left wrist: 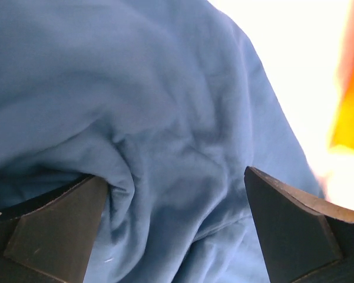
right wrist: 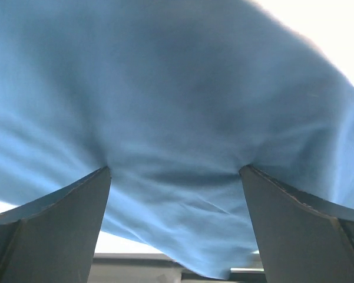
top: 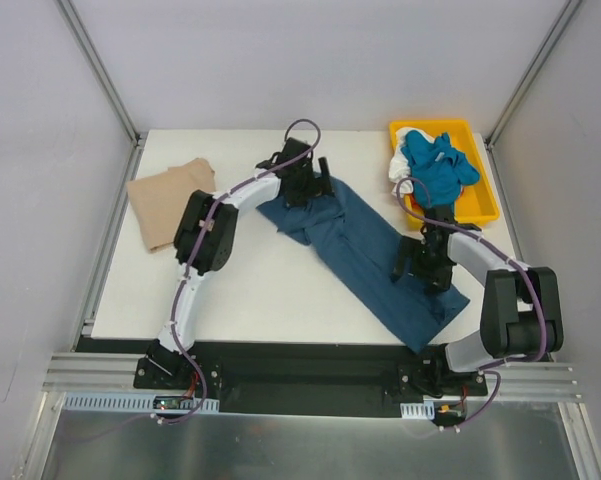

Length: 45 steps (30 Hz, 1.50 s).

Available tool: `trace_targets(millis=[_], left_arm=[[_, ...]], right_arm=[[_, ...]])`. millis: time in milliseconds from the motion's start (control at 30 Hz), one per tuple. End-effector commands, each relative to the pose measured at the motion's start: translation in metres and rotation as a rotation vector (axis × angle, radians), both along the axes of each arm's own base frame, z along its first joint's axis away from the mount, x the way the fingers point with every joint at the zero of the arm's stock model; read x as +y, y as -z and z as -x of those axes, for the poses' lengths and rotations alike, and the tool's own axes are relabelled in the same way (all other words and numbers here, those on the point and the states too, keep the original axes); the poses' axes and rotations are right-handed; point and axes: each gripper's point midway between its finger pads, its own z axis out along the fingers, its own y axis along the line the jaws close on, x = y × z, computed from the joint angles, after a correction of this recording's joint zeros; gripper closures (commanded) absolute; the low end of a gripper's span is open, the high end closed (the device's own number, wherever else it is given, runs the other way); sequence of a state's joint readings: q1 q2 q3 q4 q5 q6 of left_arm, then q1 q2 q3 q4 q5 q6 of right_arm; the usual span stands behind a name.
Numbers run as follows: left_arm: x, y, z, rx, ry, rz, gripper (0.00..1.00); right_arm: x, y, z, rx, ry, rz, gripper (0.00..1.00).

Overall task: Fold and stack the t-shirts
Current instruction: Rotate the tshirt 90 degrees

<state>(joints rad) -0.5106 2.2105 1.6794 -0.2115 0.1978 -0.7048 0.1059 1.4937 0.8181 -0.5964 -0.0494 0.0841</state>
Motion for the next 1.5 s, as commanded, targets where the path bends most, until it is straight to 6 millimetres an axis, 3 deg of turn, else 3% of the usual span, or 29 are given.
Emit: trace_targets(millis=[0, 33, 100, 133, 200, 300, 467, 600, 767, 867, 1000, 1100, 1167, 1233, 1267, 1300, 1333, 1367, 1400, 1433, 1467], left_arm=[[-0.014, 0.031, -0.05, -0.025, 0.093, -0.096, 0.01], [-0.026, -0.004, -0.079, -0.115, 0.085, -0.05, 0.01], [-0.017, 0.003, -0.098, -0.076, 0.028, 0.013, 0.01], [-0.015, -0.008, -0.108, -0.087, 0.005, 0.049, 0.01], [-0.01, -0.012, -0.117, -0.085, -0.021, 0.088, 0.01], [-0.01, -0.023, -0.121, -0.121, -0.012, 0.089, 0.01], [0.014, -0.034, -0.137, -0.147, -0.056, 0.098, 0.01], [0.027, -0.059, -0.148, -0.207, -0.004, 0.164, 0.01], [0.04, -0.072, -0.156, -0.296, 0.053, 0.125, 0.01], [0.046, -0.068, -0.156, -0.287, 0.064, 0.135, 0.01], [0.05, -0.061, -0.166, -0.301, 0.081, 0.181, 0.01], [0.05, -0.082, -0.177, -0.361, 0.102, 0.253, 0.01], [0.039, -0.105, -0.169, -0.396, 0.178, 0.338, 0.01], [0.034, -0.145, -0.168, -0.476, 0.197, 0.37, 0.01], [0.031, -0.177, -0.161, -0.526, 0.213, 0.382, 0.01], [0.029, -0.192, -0.156, -0.55, 0.227, 0.386, 0.01], [0.027, -0.209, -0.147, -0.566, 0.254, 0.401, 0.01], [0.027, -0.25, -0.131, -0.626, 0.278, 0.414, 0.01], [0.028, -0.245, -0.12, -0.602, 0.288, 0.403, 0.01], [0.03, -0.254, -0.109, -0.608, 0.295, 0.398, 0.01], [0.034, -0.297, -0.084, -0.675, 0.312, 0.397, 0.01]], right_arm=[[0.039, -0.007, 0.022, 0.044, -0.076, -0.221, 0.03], [0.045, -0.009, 0.025, 0.044, -0.092, -0.244, 0.03], [0.069, -0.012, 0.04, 0.071, -0.191, -0.311, 0.03], [0.08, -0.014, 0.046, 0.085, -0.232, -0.35, 0.03], [0.112, -0.023, 0.065, 0.12, -0.337, -0.465, 0.03], [0.144, -0.026, 0.087, 0.159, -0.463, -0.52, 0.03], [0.191, -0.039, 0.123, 0.204, -0.684, -0.587, 0.03], [0.208, -0.064, 0.149, 0.173, -0.856, -0.644, 0.03], [0.205, -0.09, 0.156, 0.063, -0.968, -0.652, 0.03], [0.192, -0.097, 0.142, -0.053, -0.969, -0.545, 0.03], [0.177, -0.104, 0.104, -0.213, -0.919, -0.36, 0.03], [0.178, -0.107, 0.088, -0.25, -0.88, -0.33, 0.03], [0.182, -0.11, 0.077, -0.285, -0.856, -0.325, 0.03], [0.181, -0.112, 0.062, -0.329, -0.838, -0.275, 0.03], [0.179, -0.113, 0.052, -0.349, -0.82, -0.248, 0.03], [0.175, -0.11, 0.039, -0.353, -0.79, -0.197, 0.03], [0.177, -0.121, 0.024, -0.385, -0.763, -0.185, 0.03], [0.174, -0.125, 0.011, -0.39, -0.72, -0.174, 0.03], [0.175, -0.119, 0.002, -0.362, -0.701, -0.158, 0.03], [0.176, -0.12, -0.007, -0.366, -0.683, -0.148, 0.03], [0.18, -0.134, -0.024, -0.405, -0.667, -0.15, 0.03]])
